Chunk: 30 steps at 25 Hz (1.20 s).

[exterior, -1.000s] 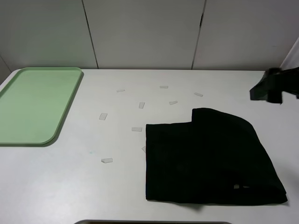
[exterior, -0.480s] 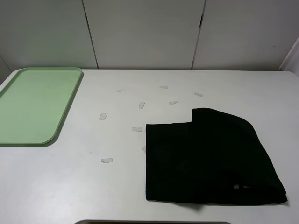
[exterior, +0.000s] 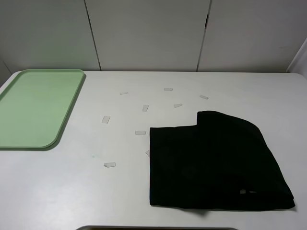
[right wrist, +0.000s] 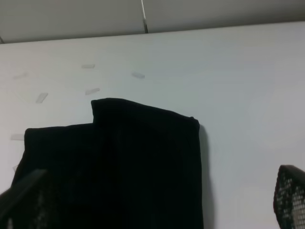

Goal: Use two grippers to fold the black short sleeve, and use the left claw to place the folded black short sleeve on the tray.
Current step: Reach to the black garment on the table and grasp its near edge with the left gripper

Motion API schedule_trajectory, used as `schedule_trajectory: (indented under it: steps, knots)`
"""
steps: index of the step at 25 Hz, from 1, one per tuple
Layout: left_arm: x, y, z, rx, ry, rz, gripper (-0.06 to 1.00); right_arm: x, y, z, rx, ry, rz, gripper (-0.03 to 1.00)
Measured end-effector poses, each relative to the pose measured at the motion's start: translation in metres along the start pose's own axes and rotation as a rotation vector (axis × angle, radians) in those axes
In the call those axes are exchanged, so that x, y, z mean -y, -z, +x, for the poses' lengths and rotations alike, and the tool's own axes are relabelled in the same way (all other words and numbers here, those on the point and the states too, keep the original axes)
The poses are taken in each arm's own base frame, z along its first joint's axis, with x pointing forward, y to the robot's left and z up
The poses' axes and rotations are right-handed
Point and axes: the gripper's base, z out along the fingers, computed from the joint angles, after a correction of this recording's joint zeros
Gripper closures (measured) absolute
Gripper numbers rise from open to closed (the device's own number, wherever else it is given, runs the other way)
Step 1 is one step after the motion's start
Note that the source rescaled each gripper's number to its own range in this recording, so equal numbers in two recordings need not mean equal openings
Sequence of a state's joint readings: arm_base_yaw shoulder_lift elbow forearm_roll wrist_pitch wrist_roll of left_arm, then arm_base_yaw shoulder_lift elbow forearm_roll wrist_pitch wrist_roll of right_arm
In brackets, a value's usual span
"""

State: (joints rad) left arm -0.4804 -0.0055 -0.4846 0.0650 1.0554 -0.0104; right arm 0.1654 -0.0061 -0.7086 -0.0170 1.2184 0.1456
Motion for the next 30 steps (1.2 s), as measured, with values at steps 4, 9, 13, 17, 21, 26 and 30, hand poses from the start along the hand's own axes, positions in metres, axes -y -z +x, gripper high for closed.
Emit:
schedule_trajectory:
  steps: [4, 9, 13, 17, 21, 26, 30]
  knots:
    - [0.0, 0.0, 0.0, 0.0, 0.0, 0.0, -0.06, -0.002, 0.008, -0.005, 0.029, -0.011, -0.02, -0.03]
    - [0.0, 0.0, 0.0, 0.0, 0.0, 0.0, -0.06, -0.002, 0.001, 0.0, 0.001, 0.021, -0.016, -0.03]
    - [0.0, 0.0, 0.0, 0.0, 0.0, 0.0, -0.06, -0.001, -0.019, 0.014, -0.084, 0.06, -0.017, -0.03]
    - [0.0, 0.0, 0.0, 0.0, 0.0, 0.0, -0.06, 0.0, -0.035, 0.026, -0.152, 0.086, -0.019, -0.03]
    - [0.0, 0.0, 0.0, 0.0, 0.0, 0.0, -0.06, 0.0, -0.041, 0.024, -0.098, 0.135, -0.018, -0.03]
    - [0.0, 0.0, 0.0, 0.0, 0.0, 0.0, -0.06, 0.001, -0.048, 0.022, -0.04, 0.165, -0.014, -0.03]
    - [0.0, 0.0, 0.0, 0.0, 0.0, 0.0, -0.06, 0.001, -0.051, 0.023, -0.032, 0.17, -0.009, -0.03]
